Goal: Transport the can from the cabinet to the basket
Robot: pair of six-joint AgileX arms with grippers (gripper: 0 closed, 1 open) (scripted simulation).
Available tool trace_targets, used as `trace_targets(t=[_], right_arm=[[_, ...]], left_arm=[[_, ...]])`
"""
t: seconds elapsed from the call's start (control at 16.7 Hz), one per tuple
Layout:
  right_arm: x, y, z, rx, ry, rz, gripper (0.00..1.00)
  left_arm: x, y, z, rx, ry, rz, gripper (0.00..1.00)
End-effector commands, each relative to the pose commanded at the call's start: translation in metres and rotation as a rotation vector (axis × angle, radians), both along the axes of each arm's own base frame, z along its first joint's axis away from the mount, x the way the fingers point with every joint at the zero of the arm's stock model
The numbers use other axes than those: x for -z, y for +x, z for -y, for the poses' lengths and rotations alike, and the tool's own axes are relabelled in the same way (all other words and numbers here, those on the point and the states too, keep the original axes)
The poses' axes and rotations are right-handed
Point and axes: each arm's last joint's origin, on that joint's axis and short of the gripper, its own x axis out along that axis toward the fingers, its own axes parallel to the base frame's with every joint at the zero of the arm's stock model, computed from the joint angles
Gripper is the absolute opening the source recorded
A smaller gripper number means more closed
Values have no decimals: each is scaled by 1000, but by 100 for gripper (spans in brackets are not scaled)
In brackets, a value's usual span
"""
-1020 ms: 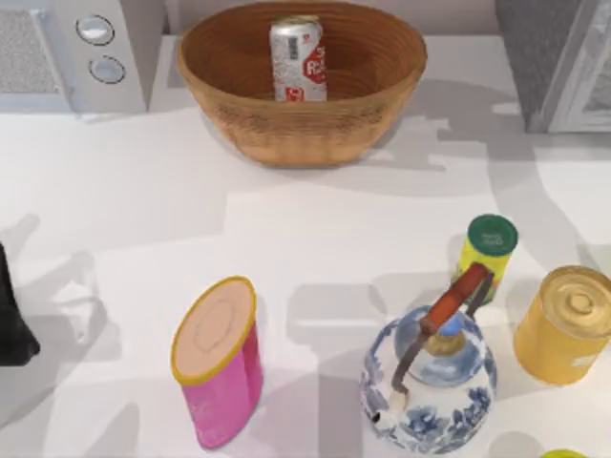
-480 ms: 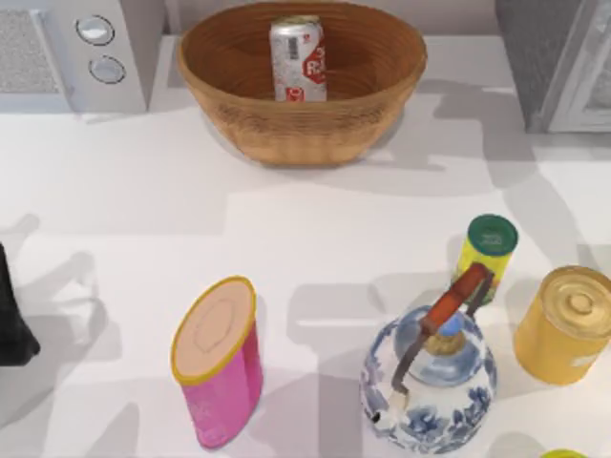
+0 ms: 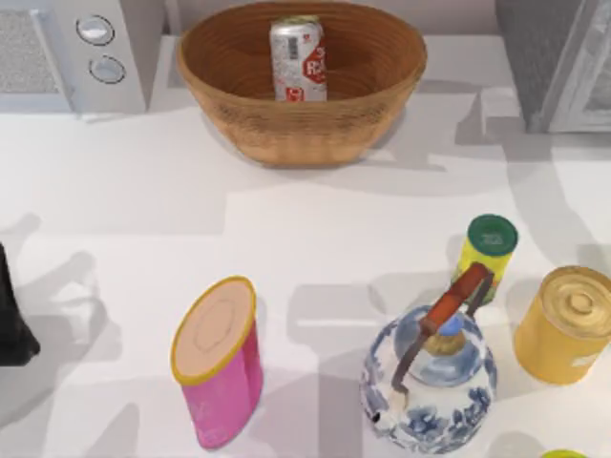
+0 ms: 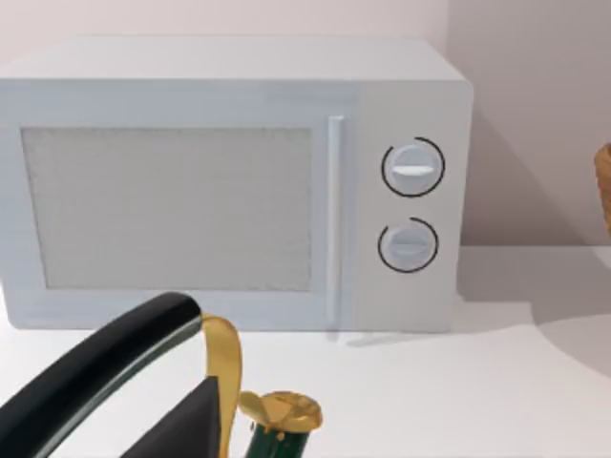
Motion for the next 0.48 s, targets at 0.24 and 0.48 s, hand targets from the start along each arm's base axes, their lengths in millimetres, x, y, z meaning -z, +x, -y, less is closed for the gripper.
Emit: trace_targets(t=[0.24, 0.48], right_arm=[[41, -36, 22, -5, -2, -8, 100], [103, -76, 42, -10, -2, -10, 100]], left_arm=[[0, 0, 0, 0, 0, 0, 100], [0, 0, 0, 0, 0, 0, 100]])
